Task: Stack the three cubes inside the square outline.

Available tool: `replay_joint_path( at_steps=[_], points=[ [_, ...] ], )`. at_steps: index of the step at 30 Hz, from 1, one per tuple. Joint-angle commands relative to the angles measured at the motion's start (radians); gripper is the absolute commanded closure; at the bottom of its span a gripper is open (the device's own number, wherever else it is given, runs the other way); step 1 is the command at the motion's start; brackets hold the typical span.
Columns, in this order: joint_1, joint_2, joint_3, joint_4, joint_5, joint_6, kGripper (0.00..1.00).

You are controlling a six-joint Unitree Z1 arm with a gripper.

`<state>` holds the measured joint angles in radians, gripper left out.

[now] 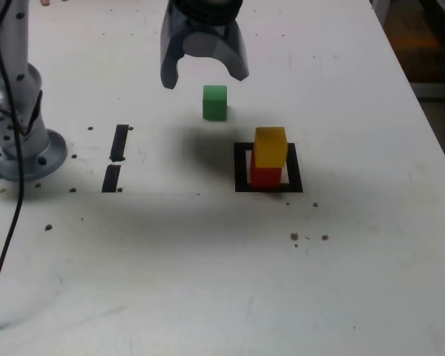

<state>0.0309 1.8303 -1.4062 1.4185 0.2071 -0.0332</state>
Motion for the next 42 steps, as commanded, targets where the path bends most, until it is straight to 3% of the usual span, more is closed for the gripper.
replay_joint_path(
  at_steps=[1, 9, 19, 34, 42],
  points=[
    [0.017, -0.004, 0.012, -0.018, 0.006, 0.025, 0.01],
    [0.077, 0.009, 0.068, -0.133, 0.006, 0.116, 0.01],
    [0.124, 0.069, 0.098, -0.264, -0.036, 0.227, 0.03],
    [0.186, 0.097, 0.125, -0.317, -0.073, 0.290, 0.12],
    [0.192, 0.125, 0.121, -0.328, -0.092, 0.302, 0.26]
  ],
)
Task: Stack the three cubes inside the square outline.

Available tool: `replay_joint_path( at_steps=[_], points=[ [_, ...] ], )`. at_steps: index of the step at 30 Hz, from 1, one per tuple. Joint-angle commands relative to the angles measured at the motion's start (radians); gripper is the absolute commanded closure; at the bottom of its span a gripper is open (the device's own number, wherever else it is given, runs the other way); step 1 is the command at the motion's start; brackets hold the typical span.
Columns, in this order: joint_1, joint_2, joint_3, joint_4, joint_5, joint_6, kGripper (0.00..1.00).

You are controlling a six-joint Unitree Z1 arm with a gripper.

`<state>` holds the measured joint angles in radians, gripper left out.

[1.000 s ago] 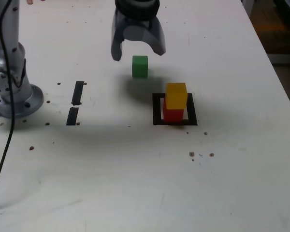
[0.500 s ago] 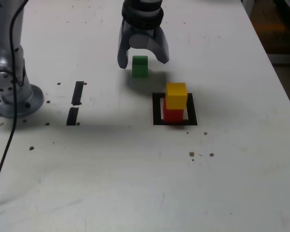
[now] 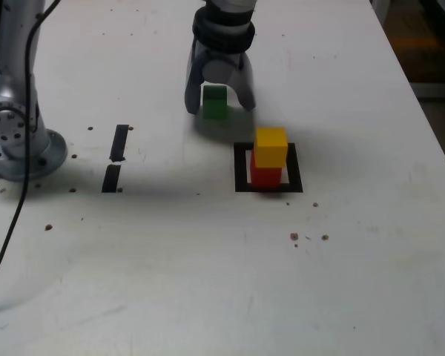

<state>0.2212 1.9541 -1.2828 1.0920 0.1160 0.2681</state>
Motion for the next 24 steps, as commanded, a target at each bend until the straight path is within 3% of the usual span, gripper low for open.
replay_joint_path(
  at_steps=[1, 14, 17, 24],
  points=[
    [0.003, 0.002, -0.002, -0.001, -0.001, 0.002, 0.28],
    [0.010, -0.002, 0.002, -0.007, 0.005, 0.002, 0.77],
    [0.010, -0.009, 0.003, -0.009, 0.005, 0.000, 0.82],
    [0.007, -0.070, -0.007, 0.051, 0.013, -0.023, 0.82]
  ],
)
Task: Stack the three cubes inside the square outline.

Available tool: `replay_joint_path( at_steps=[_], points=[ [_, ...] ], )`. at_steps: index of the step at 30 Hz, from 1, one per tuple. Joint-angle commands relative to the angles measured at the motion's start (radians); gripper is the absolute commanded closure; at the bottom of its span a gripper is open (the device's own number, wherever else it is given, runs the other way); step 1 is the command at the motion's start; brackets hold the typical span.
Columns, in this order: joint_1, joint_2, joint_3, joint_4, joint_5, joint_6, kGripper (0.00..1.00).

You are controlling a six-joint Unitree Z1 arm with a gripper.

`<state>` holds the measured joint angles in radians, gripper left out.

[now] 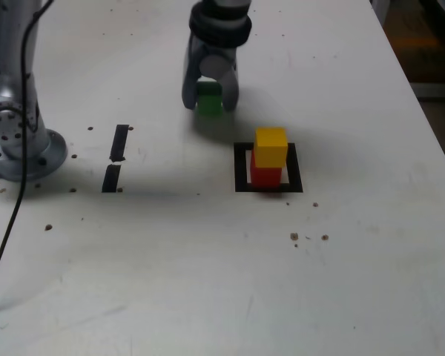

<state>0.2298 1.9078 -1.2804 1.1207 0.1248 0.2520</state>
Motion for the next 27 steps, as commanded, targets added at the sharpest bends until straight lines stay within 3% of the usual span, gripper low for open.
replay_joint_path(
  at_steps=[1, 8, 15, 27],
  points=[
    [-0.005, -0.036, -0.017, 0.045, 0.008, -0.014, 0.82],
    [-0.059, -0.112, -0.157, 0.271, 0.047, -0.078, 0.82],
    [-0.125, -0.144, -0.317, 0.422, 0.043, -0.126, 0.82],
    [-0.276, -0.121, -0.465, 0.503, -0.019, -0.267, 0.83]
  ],
)
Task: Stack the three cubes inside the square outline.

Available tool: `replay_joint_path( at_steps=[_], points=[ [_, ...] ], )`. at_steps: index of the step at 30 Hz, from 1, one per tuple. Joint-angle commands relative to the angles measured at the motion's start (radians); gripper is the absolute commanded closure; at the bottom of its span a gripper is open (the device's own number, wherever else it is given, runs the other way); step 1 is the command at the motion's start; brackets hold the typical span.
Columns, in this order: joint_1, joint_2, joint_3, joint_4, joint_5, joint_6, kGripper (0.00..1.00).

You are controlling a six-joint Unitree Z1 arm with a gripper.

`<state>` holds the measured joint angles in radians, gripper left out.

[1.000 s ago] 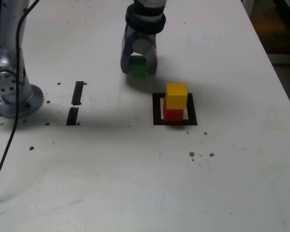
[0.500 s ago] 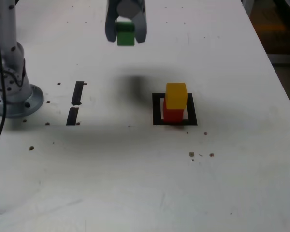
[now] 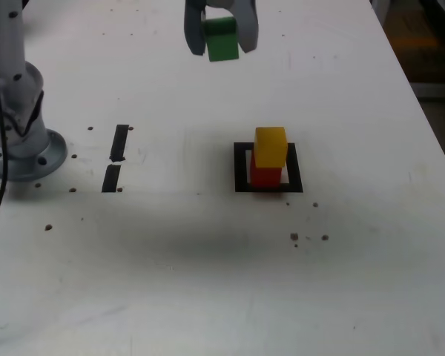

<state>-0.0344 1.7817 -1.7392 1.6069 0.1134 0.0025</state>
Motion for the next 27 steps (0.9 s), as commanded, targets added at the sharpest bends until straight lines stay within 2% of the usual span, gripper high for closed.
replay_joint_path(
  at_steps=[1, 17, 27],
  points=[
    [-0.023, 0.008, -0.009, 0.019, -0.012, -0.029, 0.83],
    [-0.168, 0.149, -0.179, 0.030, -0.075, -0.133, 0.84],
    [-0.196, 0.226, -0.178, 0.029, -0.123, -0.169, 0.84]
  ],
)
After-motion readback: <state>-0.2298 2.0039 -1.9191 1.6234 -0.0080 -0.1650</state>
